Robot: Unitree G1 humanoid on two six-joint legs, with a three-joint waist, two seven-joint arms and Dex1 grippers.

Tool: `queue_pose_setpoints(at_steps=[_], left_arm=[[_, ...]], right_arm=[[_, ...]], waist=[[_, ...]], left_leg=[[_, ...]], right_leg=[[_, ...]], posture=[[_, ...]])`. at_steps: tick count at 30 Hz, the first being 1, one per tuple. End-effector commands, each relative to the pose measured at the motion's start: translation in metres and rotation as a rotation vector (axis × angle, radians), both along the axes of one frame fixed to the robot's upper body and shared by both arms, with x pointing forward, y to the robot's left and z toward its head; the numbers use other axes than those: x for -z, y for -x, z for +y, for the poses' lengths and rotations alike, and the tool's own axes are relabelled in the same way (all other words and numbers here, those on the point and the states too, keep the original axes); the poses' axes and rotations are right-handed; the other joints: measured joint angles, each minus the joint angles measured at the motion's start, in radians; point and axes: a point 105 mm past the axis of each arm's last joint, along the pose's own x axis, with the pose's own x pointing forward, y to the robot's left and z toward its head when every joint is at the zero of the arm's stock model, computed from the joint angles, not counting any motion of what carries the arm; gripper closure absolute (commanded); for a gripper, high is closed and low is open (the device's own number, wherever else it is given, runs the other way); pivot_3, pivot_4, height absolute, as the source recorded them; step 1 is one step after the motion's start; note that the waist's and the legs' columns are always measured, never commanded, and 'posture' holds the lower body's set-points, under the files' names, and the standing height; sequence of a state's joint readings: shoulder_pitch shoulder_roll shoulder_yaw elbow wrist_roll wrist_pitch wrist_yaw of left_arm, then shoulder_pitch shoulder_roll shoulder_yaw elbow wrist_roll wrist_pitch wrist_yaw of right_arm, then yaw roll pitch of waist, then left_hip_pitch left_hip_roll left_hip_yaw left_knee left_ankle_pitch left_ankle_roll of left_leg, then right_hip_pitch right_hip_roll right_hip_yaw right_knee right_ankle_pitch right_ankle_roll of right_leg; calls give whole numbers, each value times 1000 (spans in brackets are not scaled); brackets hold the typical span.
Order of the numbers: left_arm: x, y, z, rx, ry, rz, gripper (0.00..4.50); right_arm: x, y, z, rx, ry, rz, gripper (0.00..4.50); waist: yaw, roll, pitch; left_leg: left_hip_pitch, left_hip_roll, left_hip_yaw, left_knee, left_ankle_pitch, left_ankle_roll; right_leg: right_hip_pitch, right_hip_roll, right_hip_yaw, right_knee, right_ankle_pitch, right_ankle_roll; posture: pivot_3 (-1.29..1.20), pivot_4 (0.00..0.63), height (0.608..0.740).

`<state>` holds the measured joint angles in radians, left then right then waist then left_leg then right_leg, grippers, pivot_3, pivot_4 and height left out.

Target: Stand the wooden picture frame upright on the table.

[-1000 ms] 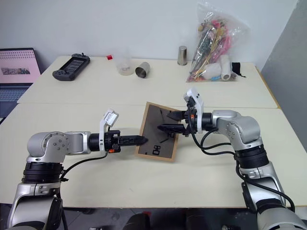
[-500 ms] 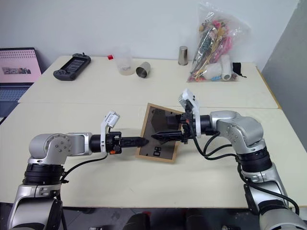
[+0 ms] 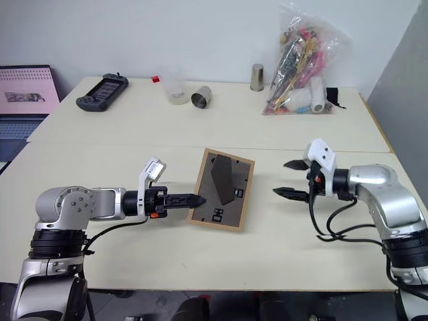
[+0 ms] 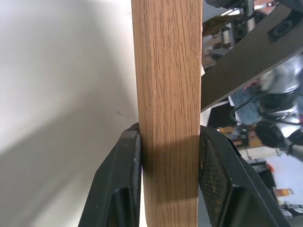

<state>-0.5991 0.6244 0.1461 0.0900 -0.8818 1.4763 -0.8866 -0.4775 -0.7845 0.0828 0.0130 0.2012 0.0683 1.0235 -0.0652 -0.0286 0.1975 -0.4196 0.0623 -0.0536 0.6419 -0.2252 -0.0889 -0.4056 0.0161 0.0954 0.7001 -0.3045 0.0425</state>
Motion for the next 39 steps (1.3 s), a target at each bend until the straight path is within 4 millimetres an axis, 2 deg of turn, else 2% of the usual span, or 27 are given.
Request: queue_pose_setpoints(at_steps=[1, 4, 7, 9, 12, 17, 20, 22, 26, 29, 31, 33, 35, 36, 38, 39], left_arm=[[-23, 0, -2, 21, 70, -17, 3188], [-29, 1, -4, 34, 89, -4, 3188], [-30, 3, -6, 39, 92, 10, 3188], [-29, 6, -7, 53, 92, 8, 3188], [-28, 11, -8, 71, 93, 10, 3188], [-28, 13, -9, 74, 98, 9, 3188], [-26, 13, -9, 65, 96, 12, 3188], [-26, 13, -9, 61, 102, 13, 3188], [-25, 13, -9, 59, 99, 18, 3188], [-25, 13, -10, 62, 99, 20, 3188], [-25, 12, -10, 62, 96, 19, 3188], [-24, 12, -11, 61, 85, 13, 3188], [-24, 12, -11, 62, 83, 8, 2505], [-24, 12, -10, 62, 82, 6, 2375], [-23, 11, -7, 50, 76, 2, 1896], [-23, 10, -4, 37, 69, -6, 1603]], right_arm=[[-4, -2, 14, -134, 258, -602, 55], [9, 1, 31, -265, 335, -793, 55], [15, -1, 42, -317, 306, -860, 55], [19, -2, 57, -361, 303, -923, 55], [15, -8, 80, -365, 255, -1027, 55], [4, -10, 93, -381, 194, -1124, 55], [5, -8, 93, -398, 168, -1131, 554], [4, -7, 91, -398, 155, -1143, 1061], [-4, -2, 89, -406, 112, -1184, 1684], [-5, 0, 90, -414, 96, -1186, 2441], [-6, 1, 90, -416, 91, -1189, 2743], [-8, 1, 89, -412, 87, -1195, 2788], [-9, 1, 88, -406, 81, -1197, 2794], [-10, 1, 87, -403, 79, -1197, 2820], [-11, 1, 85, -399, 72, -1192, 3149], [-12, 2, 85, -400, 66, -1190, 3177]], waist=[[-4, 0, 0], [-8, 0, 0], [-12, 0, 0], [-12, 0, 0], [-16, 0, 0], [-15, 0, 0], [-13, 0, 0], [-14, 0, 0], [-16, 0, 0], [-17, 0, 0], [-17, 0, 0], [-17, 0, 0], [-17, 0, 0], [-17, 0, 0], [-17, 0, 0], [-17, 0, 0]], left_leg=[[0, 0, 0, 0, 0, 0], [1, 0, 0, 1, 0, 0], [1, 0, 1, 1, 1, -2], [1, -1, 0, 1, 2, -4], [2, -1, 0, 1, 3, -5], [3, -1, 0, 2, 3, -5], [3, -2, 0, 2, 3, -5], [3, -2, 0, 2, 3, -5], [3, -2, 0, 2, 3, -5], [3, -2, 0, 2, 3, -5], [4, -2, 0, 2, 3, -5], [4, -2, 0, 2, 3, -5], [4, -2, 0, 2, 3, -5], [4, -2, 0, 2, 3, -5], [4, -2, 0, 2, 3, -5], [4, -2, 0, 2, 3, -5]], right_leg=[[0, 0, 1, 0, 0, 1], [0, 0, 1, 0, 1, 1], [0, 0, 1, 1, 1, 1], [0, -1, 1, 2, 1, 0], [0, -1, 2, 3, 1, 0], [0, -1, 2, 8, 1, 0], [0, -2, 2, 8, 1, 0], [0, -2, 2, 8, 1, 0], [0, -2, 2, 9, 1, 0], [0, -2, 2, 10, 1, 0], [0, -2, 2, 10, 1, -1], [0, -2, 2, 11, 1, -1], [0, -2, 2, 11, 1, -1], [0, -2, 2, 11, 1, -1], [0, -2, 2, 11, 1, -1], [0, -2, 2, 11, 1, -1]], posture=[[0, 150, 740], [0, 150, 740], [0, 150, 740], [0, 150, 740], [0, 150, 740], [0, 150, 740], [0, 150, 740], [0, 150, 740], [0, 150, 740], [0, 150, 740], [0, 150, 740], [0, 150, 740], [0, 150, 740], [0, 150, 740], [0, 150, 740], [0, 150, 740]])
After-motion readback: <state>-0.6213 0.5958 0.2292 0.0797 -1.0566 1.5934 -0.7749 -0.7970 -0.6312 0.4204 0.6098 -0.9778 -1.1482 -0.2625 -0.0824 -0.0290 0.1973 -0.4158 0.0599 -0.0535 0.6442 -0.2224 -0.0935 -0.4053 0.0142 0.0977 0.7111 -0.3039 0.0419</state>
